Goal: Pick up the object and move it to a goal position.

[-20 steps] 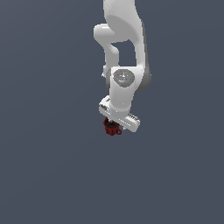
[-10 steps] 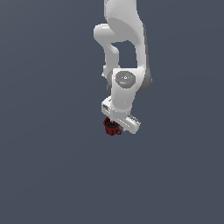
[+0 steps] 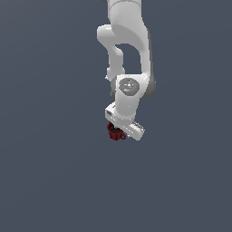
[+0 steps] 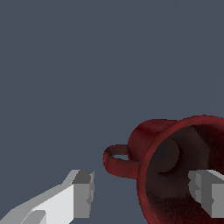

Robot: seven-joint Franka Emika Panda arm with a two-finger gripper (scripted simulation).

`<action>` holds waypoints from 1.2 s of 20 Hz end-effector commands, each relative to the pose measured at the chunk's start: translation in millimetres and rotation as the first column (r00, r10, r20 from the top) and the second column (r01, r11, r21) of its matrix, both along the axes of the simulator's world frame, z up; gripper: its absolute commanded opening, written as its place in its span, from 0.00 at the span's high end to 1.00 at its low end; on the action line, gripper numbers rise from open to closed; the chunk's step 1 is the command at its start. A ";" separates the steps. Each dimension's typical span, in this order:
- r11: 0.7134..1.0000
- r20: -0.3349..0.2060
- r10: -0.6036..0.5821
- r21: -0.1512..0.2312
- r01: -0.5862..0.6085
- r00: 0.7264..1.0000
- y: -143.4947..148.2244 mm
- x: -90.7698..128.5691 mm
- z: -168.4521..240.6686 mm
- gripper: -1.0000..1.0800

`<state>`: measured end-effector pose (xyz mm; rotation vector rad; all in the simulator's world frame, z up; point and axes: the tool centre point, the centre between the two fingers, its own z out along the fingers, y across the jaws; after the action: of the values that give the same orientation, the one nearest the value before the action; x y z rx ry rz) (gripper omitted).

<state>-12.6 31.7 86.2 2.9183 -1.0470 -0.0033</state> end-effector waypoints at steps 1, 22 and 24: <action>1.000 0.000 -0.001 0.000 0.001 1.000 -0.2 -0.7 -9.3 0.19; 1.000 0.002 0.000 0.001 0.000 1.000 -17.6 6.7 -4.7 1.00; 1.000 0.002 0.000 0.001 0.000 1.000 -29.7 11.3 0.3 1.00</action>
<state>-5.5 11.4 81.4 2.9195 -1.0447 -0.0065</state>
